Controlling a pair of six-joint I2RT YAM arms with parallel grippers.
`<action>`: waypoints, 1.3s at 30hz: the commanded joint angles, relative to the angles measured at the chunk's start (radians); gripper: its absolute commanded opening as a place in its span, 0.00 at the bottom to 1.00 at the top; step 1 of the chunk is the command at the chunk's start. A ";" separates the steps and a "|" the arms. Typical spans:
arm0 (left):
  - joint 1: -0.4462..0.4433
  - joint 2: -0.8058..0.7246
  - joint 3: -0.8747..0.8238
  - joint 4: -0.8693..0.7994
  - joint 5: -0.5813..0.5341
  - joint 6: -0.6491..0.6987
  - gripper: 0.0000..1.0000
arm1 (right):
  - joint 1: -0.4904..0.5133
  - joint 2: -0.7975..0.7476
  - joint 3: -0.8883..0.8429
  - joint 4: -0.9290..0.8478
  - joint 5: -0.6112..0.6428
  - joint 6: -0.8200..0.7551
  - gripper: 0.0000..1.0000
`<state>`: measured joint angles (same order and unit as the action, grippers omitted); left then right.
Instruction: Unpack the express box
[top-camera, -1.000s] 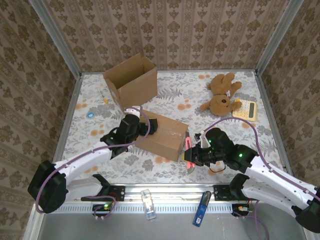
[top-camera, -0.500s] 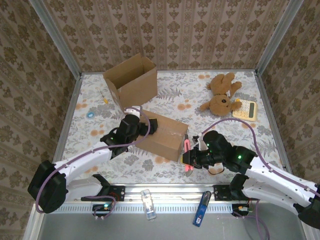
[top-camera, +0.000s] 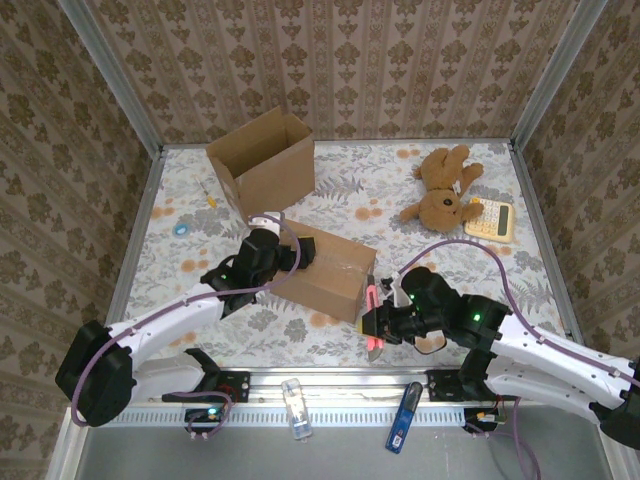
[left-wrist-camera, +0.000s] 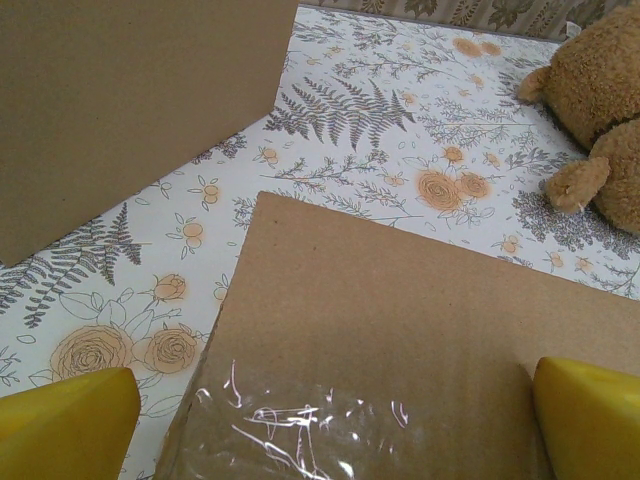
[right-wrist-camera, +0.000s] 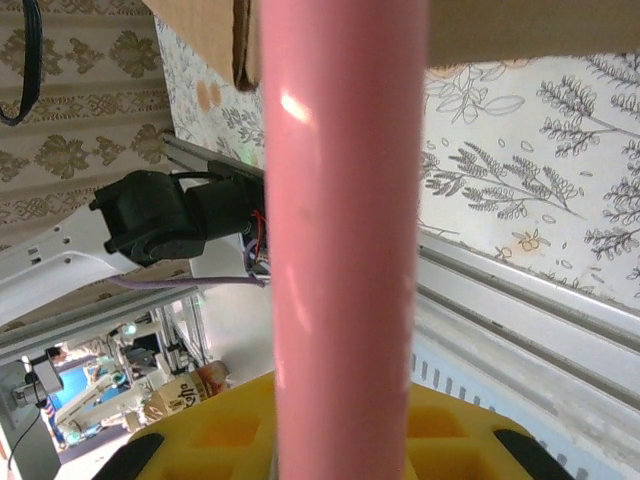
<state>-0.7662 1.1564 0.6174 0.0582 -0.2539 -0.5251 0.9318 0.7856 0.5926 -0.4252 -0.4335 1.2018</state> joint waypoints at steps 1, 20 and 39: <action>-0.004 0.100 -0.105 -0.305 -0.027 0.004 0.99 | 0.044 0.005 -0.021 0.030 -0.066 -0.001 0.00; -0.004 0.105 -0.105 -0.301 -0.027 0.004 0.99 | 0.157 0.021 0.006 0.073 -0.013 0.006 0.00; -0.004 0.055 -0.067 -0.337 -0.038 0.011 1.00 | -0.172 -0.186 0.110 -0.458 0.094 -0.222 0.00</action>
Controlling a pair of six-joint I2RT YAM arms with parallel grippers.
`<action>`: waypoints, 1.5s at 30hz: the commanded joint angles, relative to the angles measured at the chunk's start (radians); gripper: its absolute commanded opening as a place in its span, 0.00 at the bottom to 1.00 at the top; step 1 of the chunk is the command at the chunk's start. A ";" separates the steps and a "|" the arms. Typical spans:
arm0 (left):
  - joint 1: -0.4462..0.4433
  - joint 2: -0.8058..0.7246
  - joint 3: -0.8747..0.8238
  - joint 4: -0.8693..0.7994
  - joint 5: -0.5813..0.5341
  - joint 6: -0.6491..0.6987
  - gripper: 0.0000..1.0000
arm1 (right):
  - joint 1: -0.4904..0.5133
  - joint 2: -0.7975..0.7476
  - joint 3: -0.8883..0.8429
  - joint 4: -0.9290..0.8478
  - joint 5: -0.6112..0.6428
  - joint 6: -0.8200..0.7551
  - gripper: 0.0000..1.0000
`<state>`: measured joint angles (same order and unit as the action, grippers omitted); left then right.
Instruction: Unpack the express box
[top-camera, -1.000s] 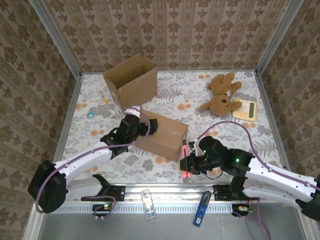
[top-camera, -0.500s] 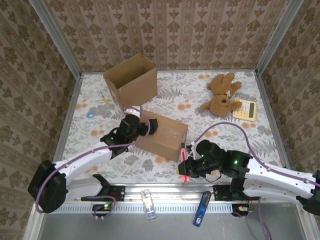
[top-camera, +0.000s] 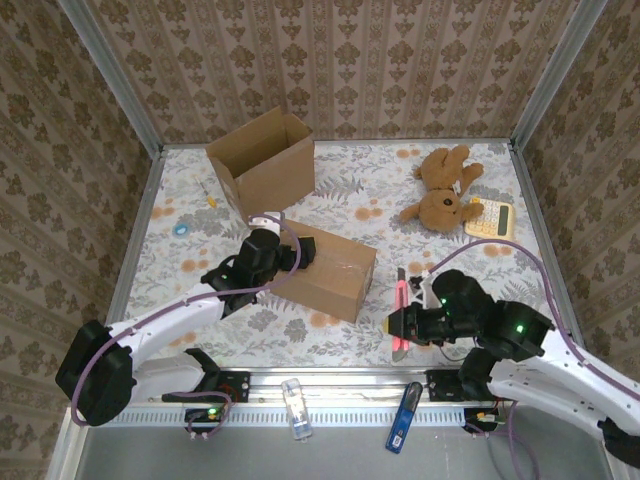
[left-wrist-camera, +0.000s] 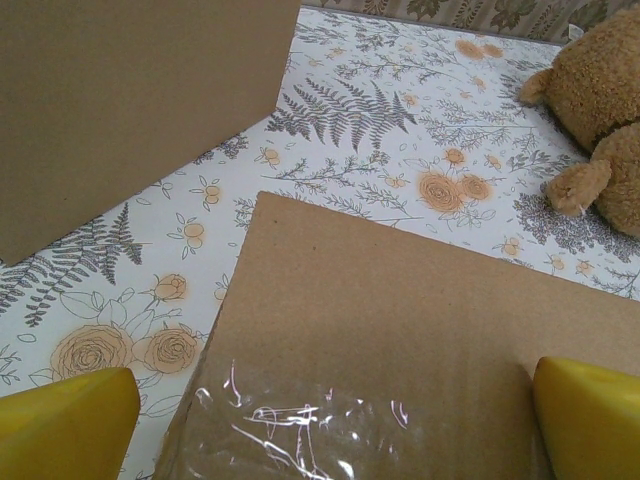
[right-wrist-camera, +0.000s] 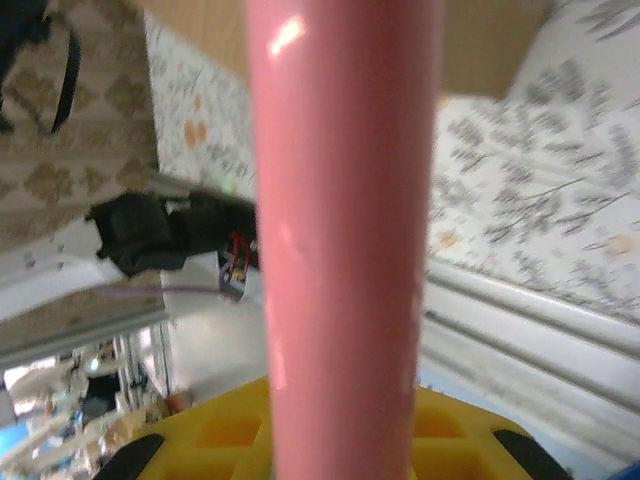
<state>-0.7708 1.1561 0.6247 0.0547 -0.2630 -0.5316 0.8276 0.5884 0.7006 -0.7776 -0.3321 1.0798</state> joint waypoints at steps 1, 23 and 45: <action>0.001 0.052 -0.067 -0.337 -0.030 0.018 1.00 | -0.118 0.031 -0.010 -0.097 -0.023 -0.133 0.00; 0.000 -0.018 0.053 -0.403 -0.031 0.044 1.00 | -0.600 0.633 -0.224 0.545 -0.028 -0.240 0.00; -0.002 -0.002 0.173 -0.431 -0.005 0.100 1.00 | -0.612 0.775 -0.277 0.566 0.016 -0.228 0.10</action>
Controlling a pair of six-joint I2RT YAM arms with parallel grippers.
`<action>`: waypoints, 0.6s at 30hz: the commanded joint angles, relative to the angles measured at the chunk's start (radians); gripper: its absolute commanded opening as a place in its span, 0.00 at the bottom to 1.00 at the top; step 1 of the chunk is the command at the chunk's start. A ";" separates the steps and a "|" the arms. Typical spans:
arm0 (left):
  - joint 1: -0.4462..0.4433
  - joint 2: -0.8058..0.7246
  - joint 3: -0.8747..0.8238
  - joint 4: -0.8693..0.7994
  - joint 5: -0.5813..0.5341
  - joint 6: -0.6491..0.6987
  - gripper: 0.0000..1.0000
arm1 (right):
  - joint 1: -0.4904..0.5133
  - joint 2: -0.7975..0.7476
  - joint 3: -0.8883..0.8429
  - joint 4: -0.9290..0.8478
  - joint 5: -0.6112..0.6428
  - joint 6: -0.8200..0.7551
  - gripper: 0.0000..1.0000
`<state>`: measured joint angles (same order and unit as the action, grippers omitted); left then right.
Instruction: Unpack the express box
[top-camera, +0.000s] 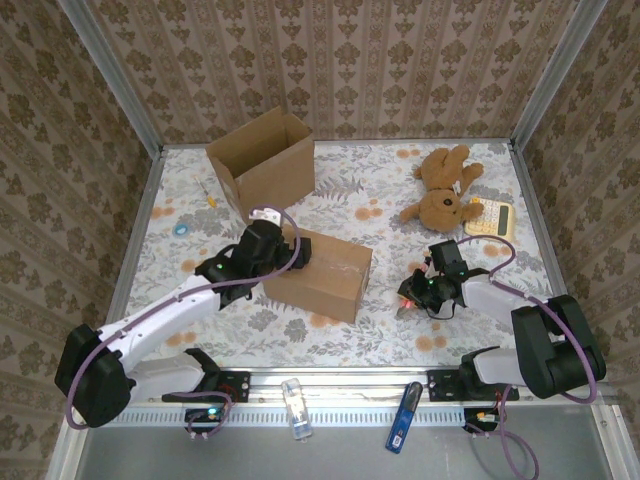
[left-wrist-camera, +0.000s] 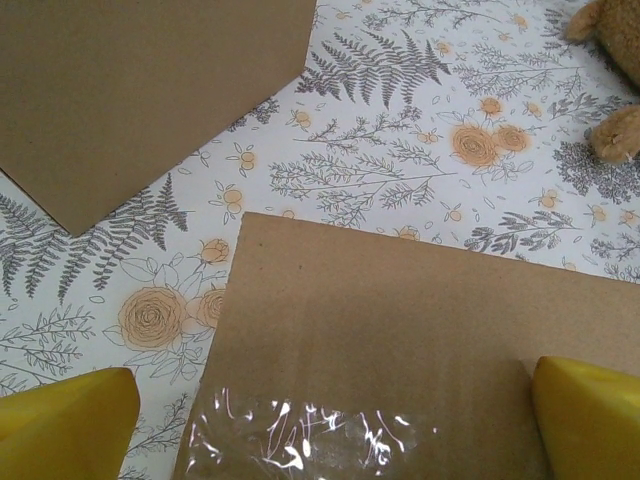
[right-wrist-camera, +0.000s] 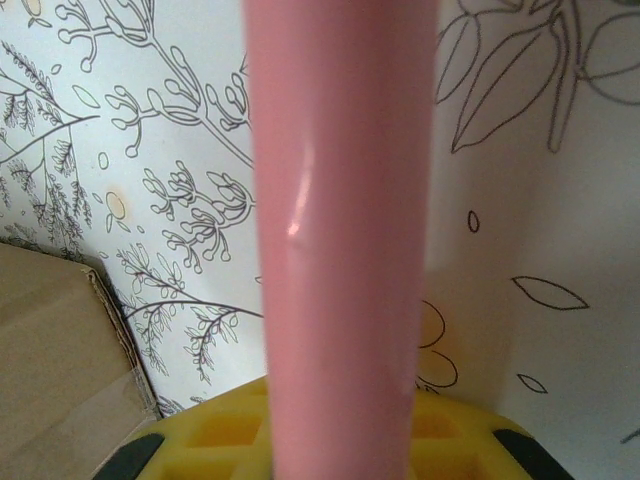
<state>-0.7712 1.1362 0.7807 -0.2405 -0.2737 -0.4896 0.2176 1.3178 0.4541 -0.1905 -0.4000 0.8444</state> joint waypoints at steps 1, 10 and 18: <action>-0.001 0.017 0.033 -0.144 0.005 0.067 1.00 | -0.003 0.043 -0.032 -0.030 0.089 0.007 0.16; 0.001 0.012 0.185 -0.268 0.001 0.115 1.00 | -0.011 0.021 -0.043 -0.044 0.099 0.020 0.38; -0.009 -0.126 0.213 -0.467 0.054 0.054 1.00 | -0.014 -0.067 -0.015 -0.137 0.100 0.002 0.60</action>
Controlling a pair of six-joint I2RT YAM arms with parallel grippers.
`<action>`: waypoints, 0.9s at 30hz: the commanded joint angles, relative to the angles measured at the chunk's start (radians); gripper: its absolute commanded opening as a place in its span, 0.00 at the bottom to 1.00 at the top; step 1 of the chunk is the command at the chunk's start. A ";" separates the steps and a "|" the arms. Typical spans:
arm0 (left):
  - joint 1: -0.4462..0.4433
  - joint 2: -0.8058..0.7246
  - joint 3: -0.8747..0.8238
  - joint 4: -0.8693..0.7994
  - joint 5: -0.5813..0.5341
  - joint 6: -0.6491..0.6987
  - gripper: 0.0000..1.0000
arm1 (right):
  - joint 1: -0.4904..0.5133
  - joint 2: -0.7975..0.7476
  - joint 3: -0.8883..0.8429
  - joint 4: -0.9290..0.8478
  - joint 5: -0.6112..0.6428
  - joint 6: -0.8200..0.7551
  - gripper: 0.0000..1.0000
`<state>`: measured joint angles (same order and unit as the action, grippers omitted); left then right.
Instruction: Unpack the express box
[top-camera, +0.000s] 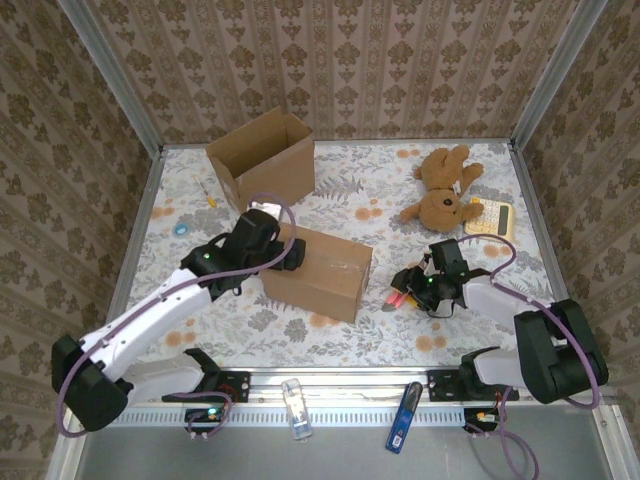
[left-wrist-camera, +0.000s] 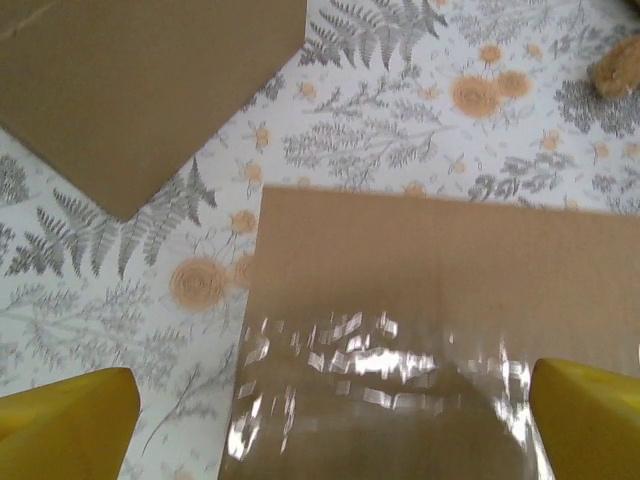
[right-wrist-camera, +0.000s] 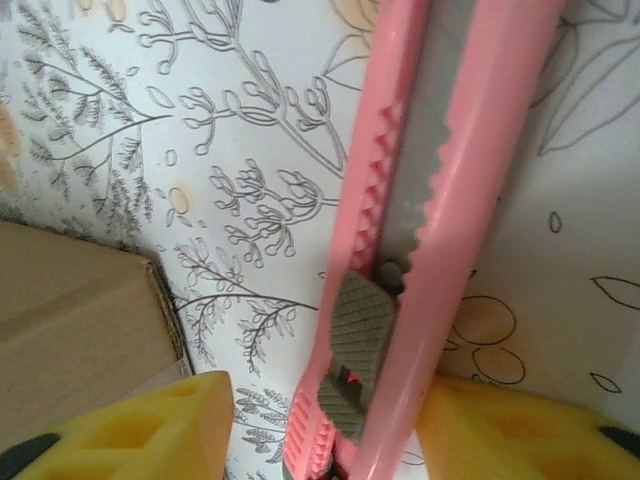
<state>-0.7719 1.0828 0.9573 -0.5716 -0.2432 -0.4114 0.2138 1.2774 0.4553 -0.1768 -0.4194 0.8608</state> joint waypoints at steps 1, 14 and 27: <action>-0.011 -0.108 0.037 -0.175 0.021 -0.036 1.00 | -0.010 -0.055 -0.004 -0.182 0.123 -0.023 0.64; -0.014 -0.291 -0.088 -0.394 0.216 -0.235 0.47 | -0.007 -0.317 0.377 -0.495 0.038 -0.290 1.00; 0.032 -0.100 -0.313 0.124 0.243 -0.315 0.15 | 0.201 0.225 0.755 -0.274 -0.147 -0.407 1.00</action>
<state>-0.7666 0.9497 0.6228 -0.5495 0.0189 -0.7197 0.3775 1.4307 1.1725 -0.5186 -0.5053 0.4728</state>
